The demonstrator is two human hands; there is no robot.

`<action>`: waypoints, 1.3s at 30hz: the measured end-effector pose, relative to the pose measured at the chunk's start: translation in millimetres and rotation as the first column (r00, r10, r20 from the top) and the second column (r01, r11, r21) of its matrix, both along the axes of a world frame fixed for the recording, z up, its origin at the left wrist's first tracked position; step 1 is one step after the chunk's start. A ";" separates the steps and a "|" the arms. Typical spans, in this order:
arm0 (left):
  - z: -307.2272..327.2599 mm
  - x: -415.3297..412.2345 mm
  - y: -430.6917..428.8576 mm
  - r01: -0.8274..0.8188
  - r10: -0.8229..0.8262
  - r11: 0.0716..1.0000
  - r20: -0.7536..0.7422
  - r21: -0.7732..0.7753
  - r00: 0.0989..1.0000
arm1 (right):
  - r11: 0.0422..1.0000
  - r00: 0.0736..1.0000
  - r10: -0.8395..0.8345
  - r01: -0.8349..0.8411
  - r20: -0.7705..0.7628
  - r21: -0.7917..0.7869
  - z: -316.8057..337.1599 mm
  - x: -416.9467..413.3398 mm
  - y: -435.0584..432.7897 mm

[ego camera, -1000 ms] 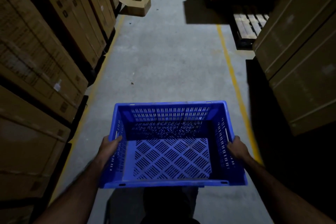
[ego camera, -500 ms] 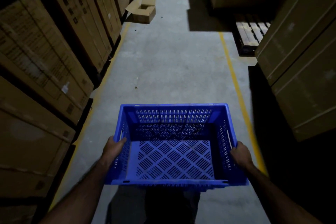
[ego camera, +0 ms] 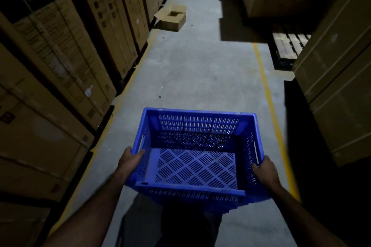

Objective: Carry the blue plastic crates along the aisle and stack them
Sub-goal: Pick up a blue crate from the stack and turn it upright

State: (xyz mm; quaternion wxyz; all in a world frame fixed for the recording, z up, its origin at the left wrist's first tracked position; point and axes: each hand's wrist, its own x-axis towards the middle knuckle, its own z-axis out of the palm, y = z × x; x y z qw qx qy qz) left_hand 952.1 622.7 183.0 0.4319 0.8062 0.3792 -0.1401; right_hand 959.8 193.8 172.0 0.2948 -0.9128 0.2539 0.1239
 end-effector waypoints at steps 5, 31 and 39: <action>11.2 -19.0 -5.6 -0.032 0.032 0.999 0.026 -0.023 0.999 | 0.998 0.998 0.064 -0.064 -0.026 0.017 10.1 -6.5 -0.2; 31.9 -305.3 -1.5 -0.132 0.203 0.958 0.281 -0.254 0.938 | 0.892 0.841 0.320 -0.422 0.435 0.160 57.9 -216.9 122.9; 10.7 -477.8 14.3 -0.303 0.367 0.910 0.210 -0.284 0.906 | 0.705 0.712 0.582 -0.682 0.393 0.193 52.1 -344.7 199.6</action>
